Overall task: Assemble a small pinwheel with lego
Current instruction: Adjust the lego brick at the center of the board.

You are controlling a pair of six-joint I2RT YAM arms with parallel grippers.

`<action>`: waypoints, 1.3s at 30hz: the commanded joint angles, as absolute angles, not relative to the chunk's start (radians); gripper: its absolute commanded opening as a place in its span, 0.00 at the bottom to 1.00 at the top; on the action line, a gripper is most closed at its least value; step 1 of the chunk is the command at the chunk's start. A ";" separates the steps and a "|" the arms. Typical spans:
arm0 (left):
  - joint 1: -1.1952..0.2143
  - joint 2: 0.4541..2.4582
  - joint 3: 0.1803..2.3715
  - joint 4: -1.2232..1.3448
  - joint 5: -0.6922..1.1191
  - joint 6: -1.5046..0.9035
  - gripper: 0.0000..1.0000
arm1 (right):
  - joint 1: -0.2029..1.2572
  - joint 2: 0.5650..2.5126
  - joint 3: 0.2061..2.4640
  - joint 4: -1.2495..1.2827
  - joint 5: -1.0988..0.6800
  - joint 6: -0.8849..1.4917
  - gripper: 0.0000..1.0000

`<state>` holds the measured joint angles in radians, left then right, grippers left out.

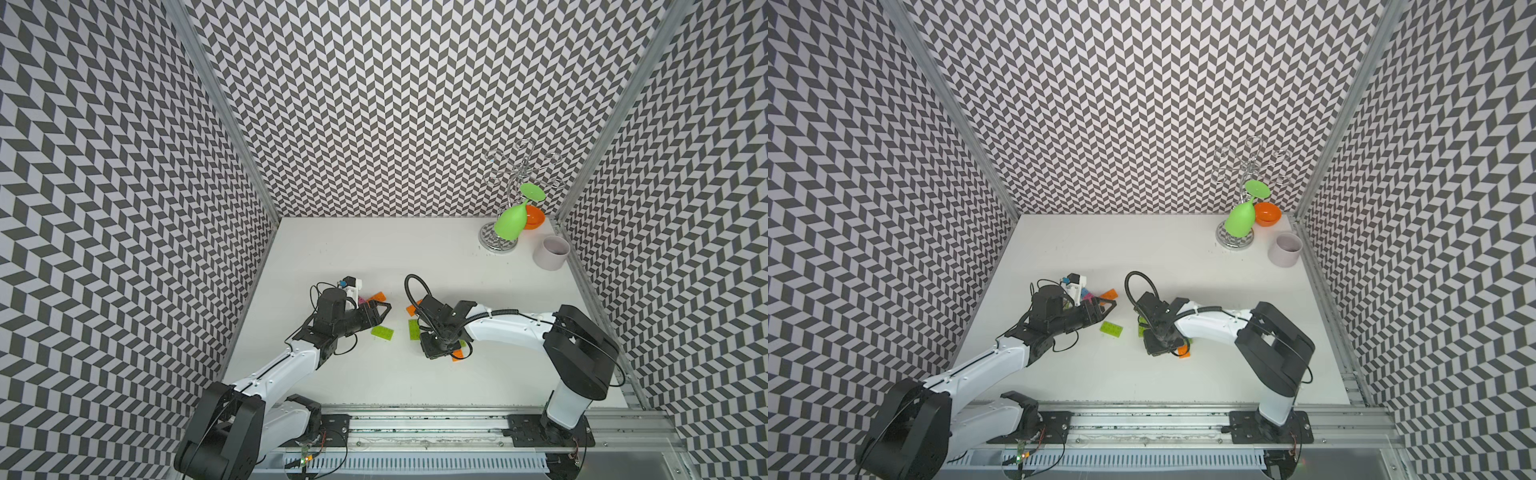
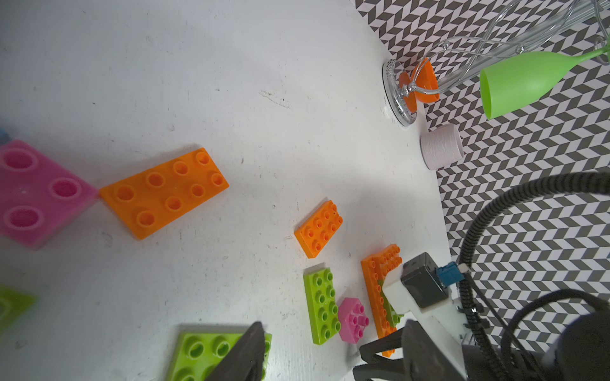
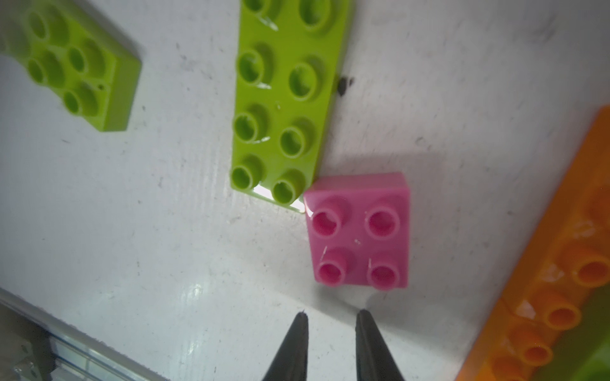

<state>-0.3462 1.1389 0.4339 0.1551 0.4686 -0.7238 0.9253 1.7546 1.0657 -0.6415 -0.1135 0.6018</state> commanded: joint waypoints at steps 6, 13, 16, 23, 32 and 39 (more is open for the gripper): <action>-0.338 1.141 0.420 0.169 0.477 -0.710 0.66 | 0.892 1.828 1.139 -0.568 -0.038 0.577 0.24; -0.331 1.146 0.423 0.169 0.480 -0.706 0.66 | 0.831 1.902 1.228 -0.567 0.022 0.531 0.23; -0.330 1.149 0.425 0.168 0.480 -0.705 0.66 | 0.805 1.939 1.269 -0.566 0.028 0.504 0.22; -0.325 1.140 0.420 0.167 0.480 -0.703 0.66 | 0.800 1.878 1.279 -0.590 0.001 0.527 0.23; -0.295 1.129 0.394 0.226 0.537 -0.732 0.66 | 0.877 1.831 1.236 -0.593 -0.077 0.564 0.27; -0.199 1.105 0.325 0.349 0.661 -0.808 0.66 | 0.877 1.857 1.238 -0.607 -0.060 0.565 0.27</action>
<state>-0.2234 1.1286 0.3389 0.2600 0.5880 -0.7761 0.8806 1.8557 1.2407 -0.6094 -0.0677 0.5529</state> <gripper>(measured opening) 0.657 0.266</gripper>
